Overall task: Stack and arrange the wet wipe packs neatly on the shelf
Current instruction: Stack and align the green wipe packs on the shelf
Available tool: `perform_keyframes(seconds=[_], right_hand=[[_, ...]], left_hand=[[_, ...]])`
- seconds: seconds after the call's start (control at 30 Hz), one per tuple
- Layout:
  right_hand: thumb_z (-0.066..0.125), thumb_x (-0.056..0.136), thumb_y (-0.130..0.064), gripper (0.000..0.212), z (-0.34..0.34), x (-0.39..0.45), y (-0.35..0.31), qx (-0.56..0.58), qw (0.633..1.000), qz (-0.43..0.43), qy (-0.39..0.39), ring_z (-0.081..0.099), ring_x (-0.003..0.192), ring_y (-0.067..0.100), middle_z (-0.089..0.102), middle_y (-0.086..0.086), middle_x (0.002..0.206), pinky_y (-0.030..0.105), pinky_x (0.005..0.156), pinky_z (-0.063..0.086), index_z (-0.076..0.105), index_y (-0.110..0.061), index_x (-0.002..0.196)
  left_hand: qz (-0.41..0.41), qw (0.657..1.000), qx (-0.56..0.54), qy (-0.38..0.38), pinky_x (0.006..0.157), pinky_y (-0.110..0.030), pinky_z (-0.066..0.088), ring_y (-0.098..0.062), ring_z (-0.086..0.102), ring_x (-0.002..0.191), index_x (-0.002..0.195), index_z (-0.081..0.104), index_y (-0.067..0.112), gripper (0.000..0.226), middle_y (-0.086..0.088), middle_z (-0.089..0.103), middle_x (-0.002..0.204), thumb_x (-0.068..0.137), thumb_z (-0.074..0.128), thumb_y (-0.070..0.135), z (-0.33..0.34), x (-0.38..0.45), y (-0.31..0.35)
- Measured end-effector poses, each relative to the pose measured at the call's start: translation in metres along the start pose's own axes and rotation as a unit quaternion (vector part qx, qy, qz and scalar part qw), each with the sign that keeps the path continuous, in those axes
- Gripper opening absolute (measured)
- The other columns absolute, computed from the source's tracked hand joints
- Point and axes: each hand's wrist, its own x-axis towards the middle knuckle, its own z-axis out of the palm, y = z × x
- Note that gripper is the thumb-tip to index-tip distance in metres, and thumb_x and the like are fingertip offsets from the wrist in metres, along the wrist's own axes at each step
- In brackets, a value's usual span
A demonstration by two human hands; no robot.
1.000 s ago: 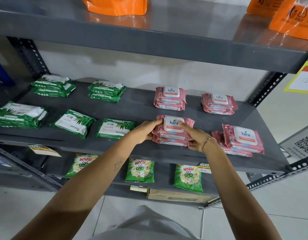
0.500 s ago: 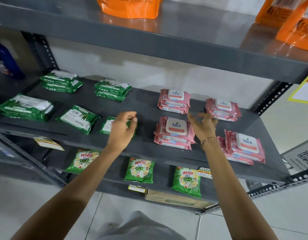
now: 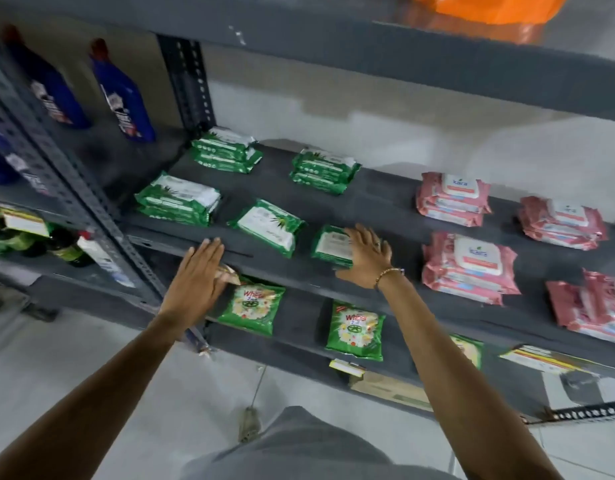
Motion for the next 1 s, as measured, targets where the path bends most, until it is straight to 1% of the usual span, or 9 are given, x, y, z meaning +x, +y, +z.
perform_keyframes(seconds=[0.07, 0.1, 0.27, 0.43, 0.5, 0.6, 0.73, 0.9, 1.0], right_hand=[[0.069, 0.078, -0.032, 0.094, 0.001, 0.007, -0.003, -0.011, 1.0, 0.021, -0.009, 0.003, 0.147, 0.028, 0.005, 0.008, 0.159, 0.053, 0.117, 0.003, 0.009, -0.017, 0.148], [0.07, 0.077, -0.031, 0.094, 0.0, 0.01, -0.004, -0.011, 0.999, 0.031, -0.003, 0.009, 0.146, 0.03, 0.01, 0.009, 0.158, 0.052, 0.117, 0.007, 0.01, -0.017, 0.148], [0.078, 0.064, -0.033, 0.088, -0.021, 0.009, -0.003, 0.031, 0.994, 0.099, 0.029, 0.045, 0.125, 0.034, 0.048, 0.013, 0.137, 0.042, 0.105, 0.039, 0.035, -0.014, 0.139], [0.073, 0.067, -0.03, 0.049, -0.037, 0.003, -0.02, 0.099, 0.972, 0.163, 0.136, 0.061, 0.105, 0.031, 0.066, 0.013, 0.107, 0.034, 0.088, 0.047, 0.062, -0.008, 0.109], [0.071, 0.066, -0.036, 0.048, -0.036, 0.011, -0.042, 0.113, 0.969, 0.142, 0.168, 0.061, 0.104, 0.029, 0.065, 0.011, 0.105, 0.034, 0.088, 0.048, 0.064, -0.01, 0.106], [0.069, 0.057, -0.046, 0.061, -0.022, 0.028, -0.077, 0.114, 0.975, 0.046, 0.186, 0.06, 0.099, 0.026, 0.064, 0.008, 0.107, 0.042, 0.088, 0.052, 0.06, -0.013, 0.107], [0.074, 0.059, -0.042, 0.064, 0.004, 0.046, -0.121, 0.091, 0.973, -0.037, 0.211, 0.052, 0.104, 0.028, 0.058, 0.011, 0.112, 0.04, 0.085, 0.05, 0.053, -0.011, 0.111], [0.071, 0.063, -0.042, 0.069, 0.022, 0.058, -0.14, 0.009, 0.981, -0.046, 0.187, 0.043, 0.115, 0.03, 0.05, 0.009, 0.123, 0.044, 0.093, 0.04, 0.048, -0.016, 0.122], [0.069, 0.063, -0.043, 0.07, 0.023, 0.06, -0.14, -0.026, 0.984, -0.052, 0.17, 0.041, 0.115, 0.031, 0.046, 0.009, 0.125, 0.044, 0.095, 0.036, 0.044, -0.018, 0.123]], left_hand=[[0.037, 0.999, 0.032, -0.014, 0.117, -0.032, -0.008, -0.022, 0.018, 0.144, 0.14, 0.038, -0.004, 0.067, -0.017, 0.042, 0.146, 0.099, 0.013, 0.043, -0.003, 0.009, -0.007], [0.053, 0.998, 0.038, -0.022, 0.116, -0.032, -0.006, -0.024, 0.021, 0.143, 0.14, 0.038, -0.003, 0.07, -0.017, 0.042, 0.146, 0.099, 0.008, 0.045, -0.004, 0.013, -0.01], [0.085, 0.996, 0.025, -0.018, 0.115, -0.033, 0.002, -0.028, 0.035, 0.137, 0.14, 0.038, 0.001, 0.067, -0.013, 0.043, 0.147, 0.098, 0.012, 0.045, 0.002, 0.026, -0.018], [0.077, 0.996, -0.027, 0.028, 0.108, -0.043, 0.021, -0.028, 0.038, 0.13, 0.131, 0.049, 0.002, 0.058, -0.015, 0.055, 0.136, 0.098, 0.02, 0.04, 0.012, 0.026, -0.013], [0.064, 0.996, -0.039, 0.056, 0.107, -0.044, 0.023, -0.028, 0.037, 0.129, 0.129, 0.05, 0.002, 0.053, -0.016, 0.056, 0.134, 0.097, 0.024, 0.036, 0.017, 0.025, -0.012], [0.079, 0.992, -0.033, 0.093, 0.105, -0.044, 0.027, -0.028, 0.04, 0.127, 0.128, 0.049, 0.005, 0.051, -0.016, 0.059, 0.13, 0.098, 0.023, 0.037, 0.022, 0.027, -0.015], [0.123, 0.981, -0.011, 0.147, 0.103, -0.042, 0.03, -0.027, 0.041, 0.126, 0.13, 0.046, 0.007, 0.049, -0.016, 0.061, 0.128, 0.099, 0.026, 0.04, 0.031, 0.033, -0.027], [0.143, 0.962, -0.02, 0.23, 0.101, -0.042, 0.033, -0.027, 0.044, 0.124, 0.126, 0.048, 0.007, 0.044, -0.016, 0.063, 0.125, 0.097, 0.034, 0.037, 0.042, 0.036, -0.028], [0.135, 0.96, -0.045, 0.243, 0.1, -0.044, 0.035, -0.028, 0.047, 0.122, 0.122, 0.055, 0.005, 0.045, -0.015, 0.064, 0.124, 0.096, 0.035, 0.035, 0.045, 0.034, -0.024]])
